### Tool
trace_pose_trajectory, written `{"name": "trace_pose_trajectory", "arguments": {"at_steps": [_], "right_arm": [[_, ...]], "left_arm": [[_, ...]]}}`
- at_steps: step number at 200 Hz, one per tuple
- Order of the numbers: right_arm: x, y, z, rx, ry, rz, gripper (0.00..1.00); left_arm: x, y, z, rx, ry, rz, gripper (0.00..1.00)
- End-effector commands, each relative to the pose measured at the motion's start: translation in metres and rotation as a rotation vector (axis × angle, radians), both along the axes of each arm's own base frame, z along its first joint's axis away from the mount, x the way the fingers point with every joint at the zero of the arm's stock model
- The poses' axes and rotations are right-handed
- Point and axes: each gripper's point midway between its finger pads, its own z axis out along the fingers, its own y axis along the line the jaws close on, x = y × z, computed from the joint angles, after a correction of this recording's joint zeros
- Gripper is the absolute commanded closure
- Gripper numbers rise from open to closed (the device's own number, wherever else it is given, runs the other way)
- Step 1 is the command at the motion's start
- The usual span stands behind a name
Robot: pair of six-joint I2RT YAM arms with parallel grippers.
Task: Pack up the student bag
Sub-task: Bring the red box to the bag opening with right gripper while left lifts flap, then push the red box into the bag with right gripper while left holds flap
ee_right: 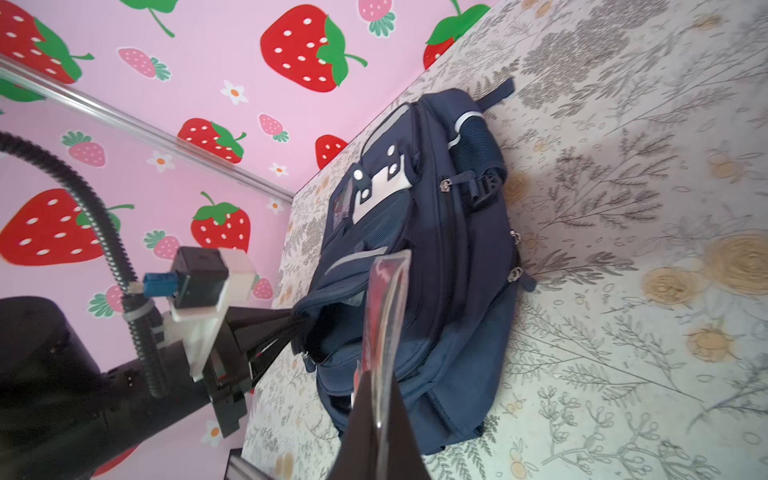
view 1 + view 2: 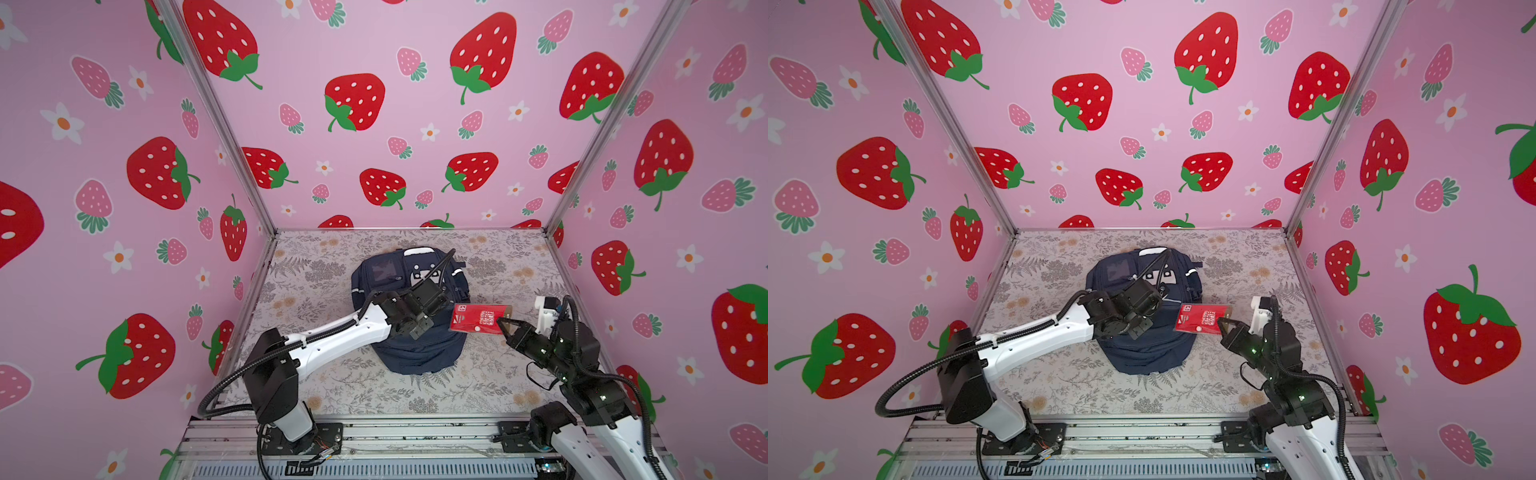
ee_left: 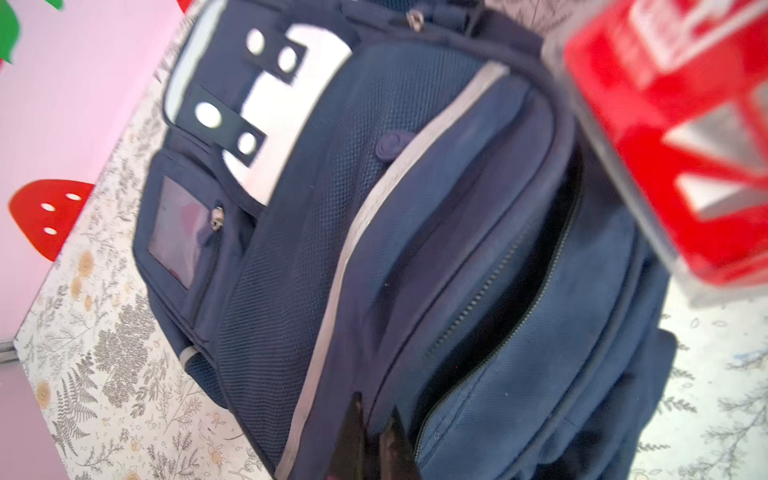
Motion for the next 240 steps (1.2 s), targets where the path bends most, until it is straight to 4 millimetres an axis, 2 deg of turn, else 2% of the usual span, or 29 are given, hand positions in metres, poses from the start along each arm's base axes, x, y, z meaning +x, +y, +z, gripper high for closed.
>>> {"name": "trace_pose_trajectory", "arguments": {"at_steps": [1,10,24,57,86,101,115,156,175,200,240], "right_arm": [[-0.009,0.022,0.006,0.107,-0.022,0.129,1.00],[-0.012,0.028,0.001,0.156,-0.012,0.149,1.00],[-0.017,0.035,-0.005,0.222,-0.011,0.170,1.00],[-0.020,0.055,0.000,0.314,-0.046,0.226,1.00],[-0.018,0.079,-0.002,0.297,-0.032,0.257,1.00],[-0.019,0.088,0.005,0.261,-0.046,0.276,1.00],[-0.021,0.087,0.015,0.229,-0.073,0.269,1.00],[-0.034,0.064,0.035,0.159,-0.134,0.238,1.00],[-0.041,0.062,0.029,0.174,-0.115,0.256,1.00],[-0.046,0.072,0.012,0.238,-0.074,0.297,1.00],[-0.039,0.086,0.002,0.297,-0.057,0.301,1.00]], "left_arm": [[0.014,-0.003,0.037,-0.098,-0.122,0.018,0.96],[0.017,0.000,0.040,-0.102,-0.128,0.027,1.00],[0.017,0.000,0.042,-0.114,-0.123,0.018,1.00],[0.010,-0.003,0.039,-0.147,-0.098,-0.006,1.00],[0.014,-0.001,0.038,-0.176,-0.066,0.019,1.00],[0.016,0.001,0.039,-0.207,-0.045,0.033,1.00],[0.017,0.003,0.041,-0.237,-0.038,0.043,1.00],[0.020,0.010,0.044,-0.305,-0.012,0.066,1.00],[0.022,0.009,0.046,-0.362,0.021,0.075,1.00],[0.023,0.005,0.052,-0.427,0.053,0.072,1.00],[0.022,0.007,0.055,-0.453,0.066,0.072,1.00]]}}
